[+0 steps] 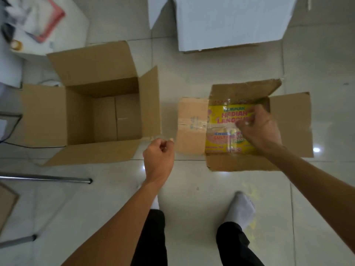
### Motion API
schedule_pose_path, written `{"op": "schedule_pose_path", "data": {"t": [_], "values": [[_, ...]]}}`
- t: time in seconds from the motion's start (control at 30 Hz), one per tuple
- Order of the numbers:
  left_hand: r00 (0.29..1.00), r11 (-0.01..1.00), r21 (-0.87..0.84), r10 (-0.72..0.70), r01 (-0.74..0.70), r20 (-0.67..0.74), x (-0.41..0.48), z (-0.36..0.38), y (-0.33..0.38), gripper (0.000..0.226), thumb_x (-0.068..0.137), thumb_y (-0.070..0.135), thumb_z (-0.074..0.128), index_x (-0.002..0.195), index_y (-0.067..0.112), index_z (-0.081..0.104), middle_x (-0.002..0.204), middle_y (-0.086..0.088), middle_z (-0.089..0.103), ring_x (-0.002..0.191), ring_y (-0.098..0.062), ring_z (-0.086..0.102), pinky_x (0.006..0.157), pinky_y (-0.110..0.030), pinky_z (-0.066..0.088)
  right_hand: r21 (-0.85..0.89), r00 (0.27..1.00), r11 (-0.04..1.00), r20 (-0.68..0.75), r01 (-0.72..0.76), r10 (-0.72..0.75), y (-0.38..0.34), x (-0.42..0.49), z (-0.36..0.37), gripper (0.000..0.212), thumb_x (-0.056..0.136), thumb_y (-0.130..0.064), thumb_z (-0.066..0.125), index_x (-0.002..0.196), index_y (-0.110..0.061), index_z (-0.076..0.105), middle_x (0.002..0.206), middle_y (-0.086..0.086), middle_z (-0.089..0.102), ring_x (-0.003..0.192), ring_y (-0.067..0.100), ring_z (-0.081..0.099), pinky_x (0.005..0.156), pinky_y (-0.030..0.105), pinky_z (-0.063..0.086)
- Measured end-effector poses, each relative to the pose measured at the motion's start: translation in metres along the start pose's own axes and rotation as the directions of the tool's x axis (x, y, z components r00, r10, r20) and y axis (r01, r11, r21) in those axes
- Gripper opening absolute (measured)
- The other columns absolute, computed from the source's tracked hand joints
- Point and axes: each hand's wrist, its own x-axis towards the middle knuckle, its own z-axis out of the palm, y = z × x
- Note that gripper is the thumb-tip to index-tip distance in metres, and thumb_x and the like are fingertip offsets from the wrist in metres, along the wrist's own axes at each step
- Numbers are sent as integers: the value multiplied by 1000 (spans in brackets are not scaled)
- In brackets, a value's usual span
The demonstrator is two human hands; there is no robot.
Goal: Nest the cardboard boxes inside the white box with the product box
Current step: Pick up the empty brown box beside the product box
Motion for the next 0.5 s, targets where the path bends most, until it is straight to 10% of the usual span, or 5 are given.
{"op": "schedule_pose_path", "data": {"t": [0.2, 0.5], "values": [[995, 999, 13, 38, -37, -96, 68, -99, -27, 33, 90, 30, 58, 59, 20, 52, 52, 7, 51, 47, -7, 46, 48, -24, 40, 87, 960, 996, 280, -36, 10, -87, -13, 72, 42, 83, -40, 66, 116, -19, 52, 100, 7, 64, 91, 30, 63, 79, 41, 53], [976, 975, 193, -70, 111, -208, 185, -236, -117, 14, 84, 32, 65, 91, 20, 60, 95, -1, 63, 91, -20, 59, 74, -30, 49, 68, 970, 992, 227, -106, 88, -180, -9, 159, 66, 81, -33, 70, 133, -12, 37, 127, 18, 58, 114, 36, 56, 89, 39, 48]]}}
